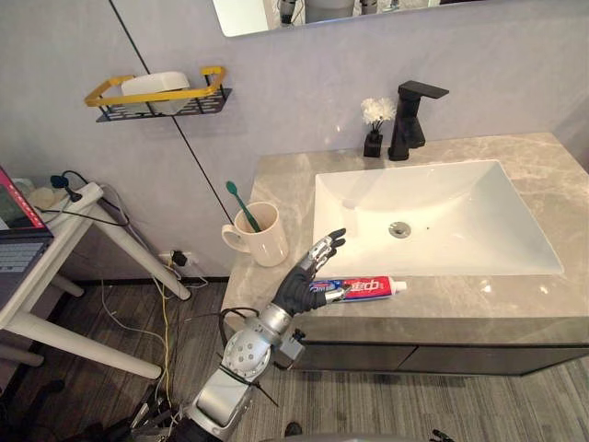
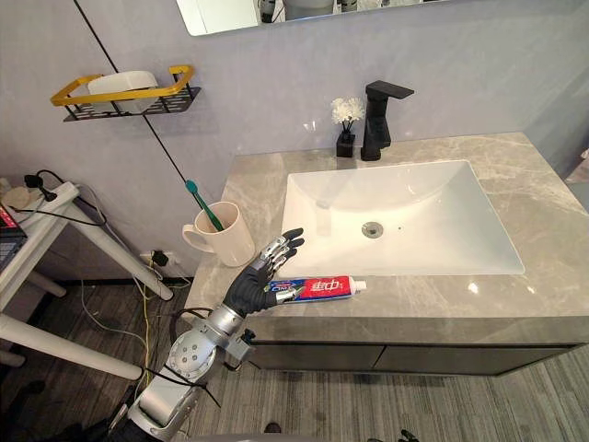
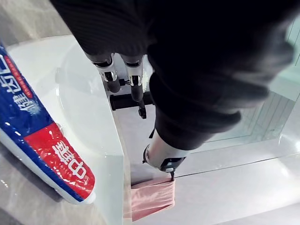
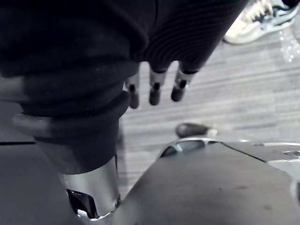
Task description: Organize washtable
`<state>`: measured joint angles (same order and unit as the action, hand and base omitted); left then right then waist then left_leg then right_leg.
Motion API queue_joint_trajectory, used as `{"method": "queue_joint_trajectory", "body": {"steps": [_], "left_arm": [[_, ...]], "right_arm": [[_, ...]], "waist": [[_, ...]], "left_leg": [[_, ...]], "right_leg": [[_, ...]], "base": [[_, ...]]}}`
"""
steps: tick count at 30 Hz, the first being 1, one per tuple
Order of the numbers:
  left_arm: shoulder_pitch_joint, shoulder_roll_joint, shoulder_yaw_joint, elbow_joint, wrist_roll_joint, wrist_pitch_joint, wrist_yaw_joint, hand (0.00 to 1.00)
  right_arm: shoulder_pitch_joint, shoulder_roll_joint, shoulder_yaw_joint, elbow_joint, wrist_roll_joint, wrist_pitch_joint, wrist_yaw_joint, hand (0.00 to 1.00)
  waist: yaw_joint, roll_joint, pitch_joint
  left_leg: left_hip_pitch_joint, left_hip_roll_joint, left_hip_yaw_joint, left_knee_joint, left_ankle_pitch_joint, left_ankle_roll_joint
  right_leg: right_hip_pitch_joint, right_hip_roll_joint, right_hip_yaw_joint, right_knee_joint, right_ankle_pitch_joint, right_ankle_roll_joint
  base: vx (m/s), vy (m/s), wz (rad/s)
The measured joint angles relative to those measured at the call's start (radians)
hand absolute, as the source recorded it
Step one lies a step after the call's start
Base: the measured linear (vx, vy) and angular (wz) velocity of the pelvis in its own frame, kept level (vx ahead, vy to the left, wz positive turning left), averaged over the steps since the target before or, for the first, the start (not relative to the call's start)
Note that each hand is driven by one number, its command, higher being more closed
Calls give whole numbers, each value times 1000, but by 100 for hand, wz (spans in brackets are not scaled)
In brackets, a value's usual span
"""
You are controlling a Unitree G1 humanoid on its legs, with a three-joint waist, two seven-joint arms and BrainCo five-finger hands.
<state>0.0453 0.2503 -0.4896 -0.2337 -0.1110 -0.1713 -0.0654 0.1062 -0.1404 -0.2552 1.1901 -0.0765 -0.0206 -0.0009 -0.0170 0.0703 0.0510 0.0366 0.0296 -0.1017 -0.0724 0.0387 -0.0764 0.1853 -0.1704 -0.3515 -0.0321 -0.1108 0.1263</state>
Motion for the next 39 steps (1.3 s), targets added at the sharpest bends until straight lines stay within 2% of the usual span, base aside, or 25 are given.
{"method": "queue_joint_trajectory", "body": {"steps": [8,12,17,24,30,39], "left_arm": [[24,38,-20,5,150,11,-63,0],[25,49,-20,28,222,12,-66,0],[24,50,-10,35,261,8,-64,0],[23,25,76,87,360,10,-6,0],[53,11,122,91,370,11,48,0],[67,-2,140,90,434,11,67,0]], "right_arm": [[-1,-6,23,-10,-2,-2,6,0],[-2,-7,44,-24,-2,-4,7,0],[-1,-9,63,-35,5,-13,27,0],[0,-9,92,-44,27,-19,31,0],[2,4,99,-50,28,-19,46,0],[10,5,121,-76,28,-19,46,0]], "waist": [[-7,5,3],[-21,4,3],[-23,-2,7],[-25,-9,11],[-22,-27,15],[-21,-33,12]], "left_leg": [[-9,5,13,0,-2,0],[-14,6,21,0,-2,0],[-22,7,26,0,-2,0],[-21,17,55,-8,-2,0],[-17,21,59,-11,-2,0],[-6,23,83,-19,-2,0]], "right_leg": [[-17,3,13,1,4,-5],[-27,3,23,1,7,-6],[-37,4,28,-2,11,-7],[-54,12,54,-9,25,-14],[-53,15,56,-9,27,-15],[-51,16,78,-28,43,-17]], "base": [[-4,-4,-4],[-5,-7,-6],[-1,-5,-3],[-16,-10,-13],[-6,-5,-2],[-8,-7,-8]]}}
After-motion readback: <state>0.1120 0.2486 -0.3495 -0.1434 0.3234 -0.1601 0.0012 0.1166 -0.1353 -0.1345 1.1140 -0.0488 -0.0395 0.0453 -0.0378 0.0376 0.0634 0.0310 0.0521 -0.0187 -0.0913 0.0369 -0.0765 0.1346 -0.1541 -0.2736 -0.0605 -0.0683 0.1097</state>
